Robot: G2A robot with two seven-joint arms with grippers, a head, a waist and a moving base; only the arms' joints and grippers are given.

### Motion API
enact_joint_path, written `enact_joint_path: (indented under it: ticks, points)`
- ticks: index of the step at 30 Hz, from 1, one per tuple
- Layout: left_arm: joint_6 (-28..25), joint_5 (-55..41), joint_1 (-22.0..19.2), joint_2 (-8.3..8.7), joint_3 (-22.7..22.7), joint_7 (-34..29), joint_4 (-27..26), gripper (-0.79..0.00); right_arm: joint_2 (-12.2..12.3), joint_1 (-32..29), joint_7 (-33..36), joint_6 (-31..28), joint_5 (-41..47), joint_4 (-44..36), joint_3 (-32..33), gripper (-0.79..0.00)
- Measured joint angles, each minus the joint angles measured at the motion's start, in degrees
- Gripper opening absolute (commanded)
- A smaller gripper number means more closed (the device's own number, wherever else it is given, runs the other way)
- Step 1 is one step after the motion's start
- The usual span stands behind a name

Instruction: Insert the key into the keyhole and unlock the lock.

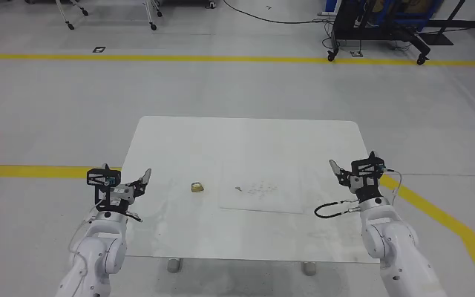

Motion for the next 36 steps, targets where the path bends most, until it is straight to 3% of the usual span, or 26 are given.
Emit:
enact_joint_path:
  ticks: [7, 15, 20, 28, 36]
  points:
    - [0.0, 0.0, 0.0, 0.0, 0.0, 0.0, 0.0, 0.0, -0.1, 1.6, 1.1, -2.3, -2.2, 0.4, -2.5, 0.0]
    - [0.0, 0.0, 0.0, 0.0, 0.0, 0.0, 0.0, 0.0, -1.1, 12.2, 6.1, -12.3, -3.3, 9.3, -14.4, 0.0]
    - [0.0, 0.0, 0.0, 0.0, 0.0, 0.0, 0.0, 0.0, -1.9, 17.6, 6.0, -20.1, -2.5, 15.0, -20.4, 0.0]
    - [0.0, 0.0, 0.0, 0.0, 0.0, 0.0, 0.0, 0.0, -3.2, 25.6, 7.2, -27.8, -0.1, 23.1, -27.4, 0.0]
    - [0.0, 0.0, 0.0, 0.0, 0.0, 0.0, 0.0, 0.0, -4.5, 33.1, 3.9, -38.8, -2.6, 30.9, -34.5, -0.031]
